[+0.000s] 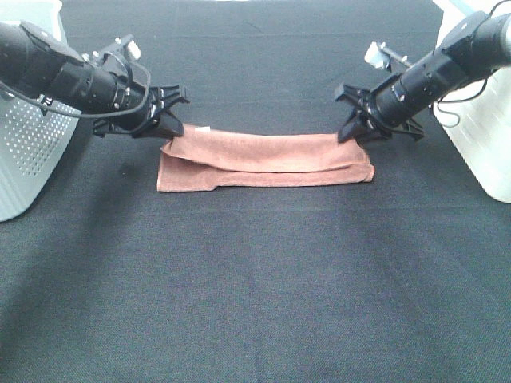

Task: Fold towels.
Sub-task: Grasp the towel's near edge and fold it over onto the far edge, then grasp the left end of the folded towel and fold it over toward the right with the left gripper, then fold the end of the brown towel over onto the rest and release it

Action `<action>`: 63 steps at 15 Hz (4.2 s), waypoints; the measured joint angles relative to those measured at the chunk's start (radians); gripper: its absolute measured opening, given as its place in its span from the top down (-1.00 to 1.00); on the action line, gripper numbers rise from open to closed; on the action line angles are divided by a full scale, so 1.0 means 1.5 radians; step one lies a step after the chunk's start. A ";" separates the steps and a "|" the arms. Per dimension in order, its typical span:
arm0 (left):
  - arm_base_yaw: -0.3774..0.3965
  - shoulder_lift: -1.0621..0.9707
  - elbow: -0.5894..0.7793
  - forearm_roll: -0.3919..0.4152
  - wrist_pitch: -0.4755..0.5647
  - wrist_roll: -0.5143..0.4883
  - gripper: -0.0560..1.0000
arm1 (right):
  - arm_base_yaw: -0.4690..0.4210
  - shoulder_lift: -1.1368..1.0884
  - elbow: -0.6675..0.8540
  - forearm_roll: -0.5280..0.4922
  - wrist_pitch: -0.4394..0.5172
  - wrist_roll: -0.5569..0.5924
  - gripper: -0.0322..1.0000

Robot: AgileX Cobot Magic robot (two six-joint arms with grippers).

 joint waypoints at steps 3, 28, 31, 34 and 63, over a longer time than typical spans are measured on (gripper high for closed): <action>0.000 0.002 0.000 0.019 0.001 -0.001 -0.54 | 0.000 -0.013 0.000 -0.016 0.018 0.000 -0.63; 0.022 0.039 -0.091 0.311 0.123 -0.317 0.86 | 0.000 -0.043 -0.002 -0.095 0.123 0.034 -0.72; 0.026 -0.018 -0.132 0.433 0.193 -0.419 0.86 | 0.000 -0.043 -0.002 -0.116 0.130 0.035 -0.72; -0.018 -0.018 -0.219 0.391 0.251 -0.451 0.86 | 0.000 -0.043 -0.002 -0.121 0.136 0.035 -0.72; -0.039 0.154 -0.515 0.171 0.222 -0.264 -0.36 | 0.081 -0.023 -0.007 0.323 0.192 -0.189 -0.69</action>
